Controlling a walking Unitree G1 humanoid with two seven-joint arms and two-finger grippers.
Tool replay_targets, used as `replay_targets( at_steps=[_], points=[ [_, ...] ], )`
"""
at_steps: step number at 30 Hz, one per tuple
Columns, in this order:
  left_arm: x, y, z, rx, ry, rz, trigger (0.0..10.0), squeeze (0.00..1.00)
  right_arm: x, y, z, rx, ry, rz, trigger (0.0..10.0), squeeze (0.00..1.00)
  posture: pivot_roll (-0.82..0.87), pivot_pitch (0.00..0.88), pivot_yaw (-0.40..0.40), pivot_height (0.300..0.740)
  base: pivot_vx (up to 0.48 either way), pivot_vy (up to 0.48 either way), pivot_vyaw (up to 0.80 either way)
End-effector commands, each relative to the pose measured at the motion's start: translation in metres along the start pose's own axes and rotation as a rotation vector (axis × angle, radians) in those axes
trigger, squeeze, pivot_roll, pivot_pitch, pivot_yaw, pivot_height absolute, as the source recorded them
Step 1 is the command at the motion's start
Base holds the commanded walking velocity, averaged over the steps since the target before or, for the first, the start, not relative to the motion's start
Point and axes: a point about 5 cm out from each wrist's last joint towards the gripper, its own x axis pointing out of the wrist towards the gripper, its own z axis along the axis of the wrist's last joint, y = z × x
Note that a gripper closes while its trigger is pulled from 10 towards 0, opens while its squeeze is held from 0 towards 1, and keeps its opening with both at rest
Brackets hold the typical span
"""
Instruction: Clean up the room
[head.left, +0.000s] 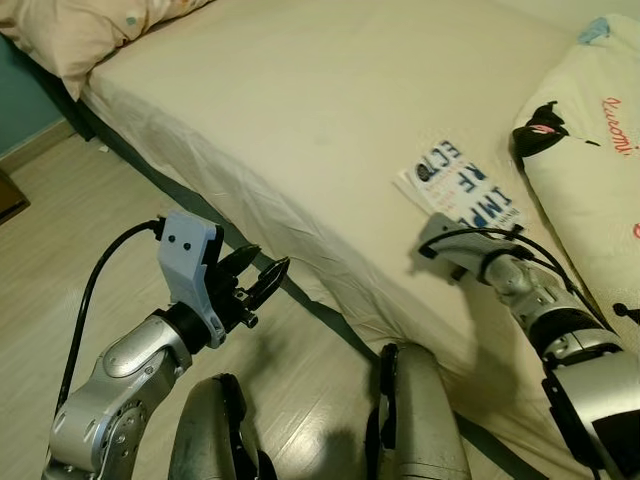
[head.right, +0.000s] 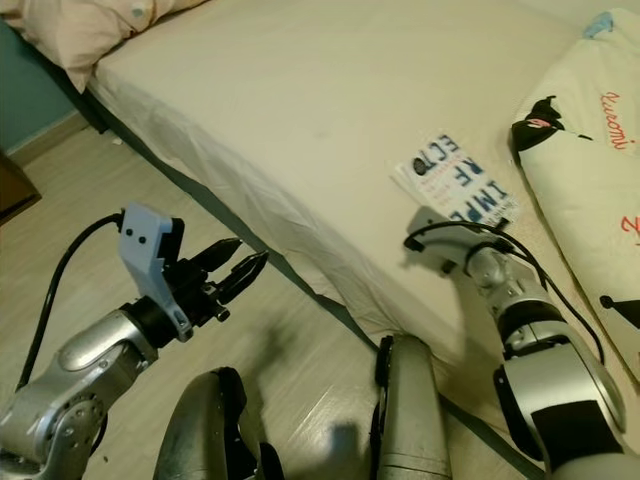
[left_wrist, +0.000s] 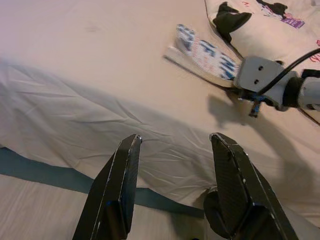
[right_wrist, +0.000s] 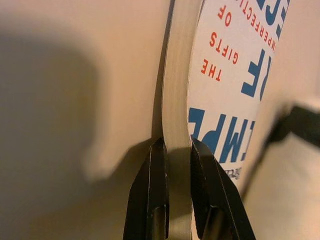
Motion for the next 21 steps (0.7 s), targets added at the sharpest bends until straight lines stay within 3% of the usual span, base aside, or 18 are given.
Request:
replay_targets(
  at_steps=[1,5,6,8,11,21],
  points=[
    [0.0,-0.001,-0.004,-0.004,0.005,-0.002,10.0,0.0,0.003,0.016,0.019,0.042,-0.1,0.095,1.8,0.0,0.09,0.392,0.049,0.536,0.0,0.0,0.0],
    [0.0,-0.001,-0.005,-0.003,0.004,-0.003,10.0,0.0,0.003,0.016,0.02,0.048,-0.107,0.101,1.8,0.0,0.09,0.392,0.049,0.536,0.0,0.0,0.0],
    [0.001,-0.001,-0.004,-0.003,0.002,-0.004,10.0,0.0,0.003,0.023,0.028,0.06,-0.16,0.162,2.6,0.0,0.08,0.392,0.051,0.536,0.0,0.0,0.0],
    [0.002,-0.001,-0.004,-0.004,-0.002,-0.007,10.0,0.0,0.002,0.035,0.04,0.067,-0.241,0.257,3.0,0.0,0.08,0.393,0.054,0.536,0.0,0.0,0.0],
    [0.002,-0.001,-0.004,-0.004,-0.004,-0.009,10.0,0.0,0.001,0.038,0.044,0.063,-0.271,0.288,2.9,0.0,0.08,0.393,0.054,0.536,0.0,0.0,0.0],
    [0.004,-0.002,-0.006,-0.004,-0.005,-0.012,10.0,0.0,0.002,0.033,0.057,0.071,-0.34,0.259,3.5,0.0,0.08,0.39,0.054,0.536,0.0,0.0,0.0]
  ],
)
